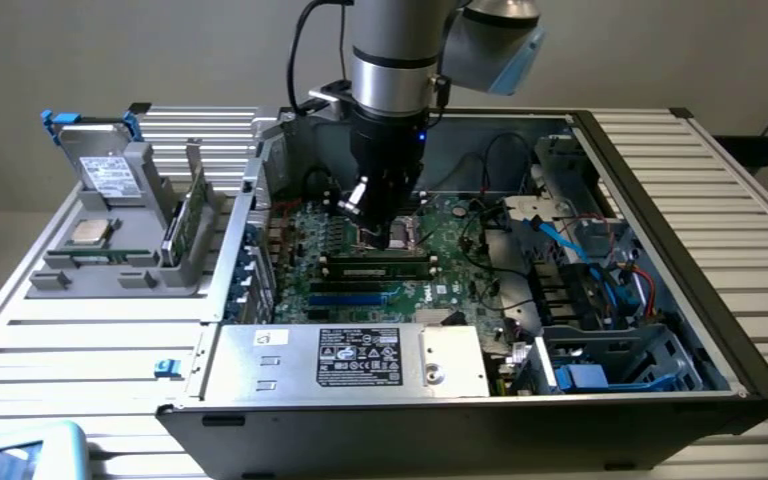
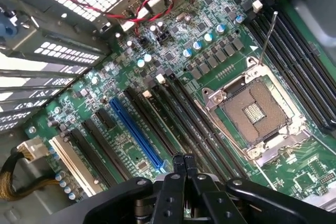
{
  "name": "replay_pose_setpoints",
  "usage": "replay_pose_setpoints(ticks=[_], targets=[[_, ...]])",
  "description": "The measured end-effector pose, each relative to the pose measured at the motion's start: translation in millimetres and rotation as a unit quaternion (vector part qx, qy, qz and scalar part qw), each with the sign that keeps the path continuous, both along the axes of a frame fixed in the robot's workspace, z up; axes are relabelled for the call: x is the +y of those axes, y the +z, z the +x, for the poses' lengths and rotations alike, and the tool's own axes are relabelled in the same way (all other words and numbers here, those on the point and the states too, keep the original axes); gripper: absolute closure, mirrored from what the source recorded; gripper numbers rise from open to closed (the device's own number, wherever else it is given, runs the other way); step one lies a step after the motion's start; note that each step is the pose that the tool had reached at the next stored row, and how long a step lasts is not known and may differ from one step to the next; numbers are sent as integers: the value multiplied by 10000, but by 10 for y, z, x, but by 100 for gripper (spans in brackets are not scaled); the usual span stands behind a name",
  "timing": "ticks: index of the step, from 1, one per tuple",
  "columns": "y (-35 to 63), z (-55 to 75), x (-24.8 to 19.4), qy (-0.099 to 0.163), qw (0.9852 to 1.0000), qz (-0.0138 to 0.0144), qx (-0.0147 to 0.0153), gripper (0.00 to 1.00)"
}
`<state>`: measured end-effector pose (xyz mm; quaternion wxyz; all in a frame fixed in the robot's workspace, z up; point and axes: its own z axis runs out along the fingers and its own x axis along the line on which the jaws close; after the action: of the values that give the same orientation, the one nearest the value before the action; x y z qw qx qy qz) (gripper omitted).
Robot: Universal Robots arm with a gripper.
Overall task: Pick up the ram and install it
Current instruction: 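Press down the ram until it locks into place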
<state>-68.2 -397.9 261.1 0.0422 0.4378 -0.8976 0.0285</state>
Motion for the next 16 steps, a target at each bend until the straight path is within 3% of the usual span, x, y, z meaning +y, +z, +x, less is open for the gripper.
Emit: replay_pose_setpoints(ticks=[4, 10, 16], targets=[[0, 0, -1, -264, 9996, 0, -11, 89], [-1, 0, -1, -617, 9981, 2, -74, 89], [0, 0, -1, -974, 9952, 3, -138, 89]])
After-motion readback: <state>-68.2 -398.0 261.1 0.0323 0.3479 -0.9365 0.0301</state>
